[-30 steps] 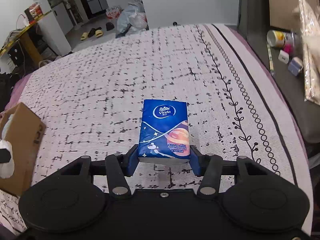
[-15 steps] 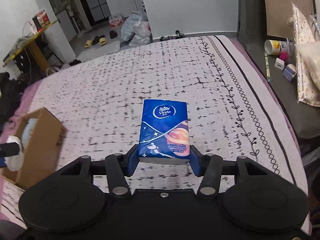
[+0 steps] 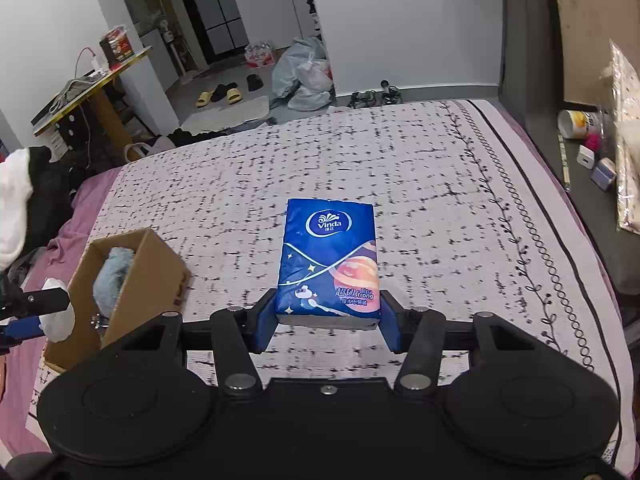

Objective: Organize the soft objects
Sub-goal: 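Carry the white tissue and blue tissue pack over the box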

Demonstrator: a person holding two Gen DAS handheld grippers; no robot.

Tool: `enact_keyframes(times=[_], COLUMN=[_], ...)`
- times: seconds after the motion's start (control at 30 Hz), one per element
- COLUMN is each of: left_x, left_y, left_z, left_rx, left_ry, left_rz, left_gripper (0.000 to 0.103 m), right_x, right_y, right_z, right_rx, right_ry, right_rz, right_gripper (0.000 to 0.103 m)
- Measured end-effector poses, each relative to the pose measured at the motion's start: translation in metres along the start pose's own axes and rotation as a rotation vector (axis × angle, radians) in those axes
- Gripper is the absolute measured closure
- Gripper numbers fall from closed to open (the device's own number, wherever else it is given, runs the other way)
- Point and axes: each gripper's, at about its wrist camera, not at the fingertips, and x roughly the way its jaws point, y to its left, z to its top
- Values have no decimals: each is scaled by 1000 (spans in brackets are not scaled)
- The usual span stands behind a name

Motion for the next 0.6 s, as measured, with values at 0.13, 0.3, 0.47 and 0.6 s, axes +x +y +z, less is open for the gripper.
enact_keyframes(times=[0.13, 0.3, 0.47, 0.6], left_x=[0, 1, 4, 8], left_y=[18, 38, 55, 68], left_z=[11, 19, 25, 28], left_rx=[-30, -61, -84, -102], left_ry=[-11, -15, -11, -1], left_rz=[6, 12, 17, 19], left_gripper=[53, 53, 53, 53], right_x=[0, -2, 2, 5], right_y=[18, 44, 70, 87], right_z=[2, 6, 10, 13], right_rx=[-17, -49, -79, -102], right_ry=[-5, -13, -12, -7], right_rz=[13, 40, 62, 75], right_gripper=[52, 52, 52, 52])
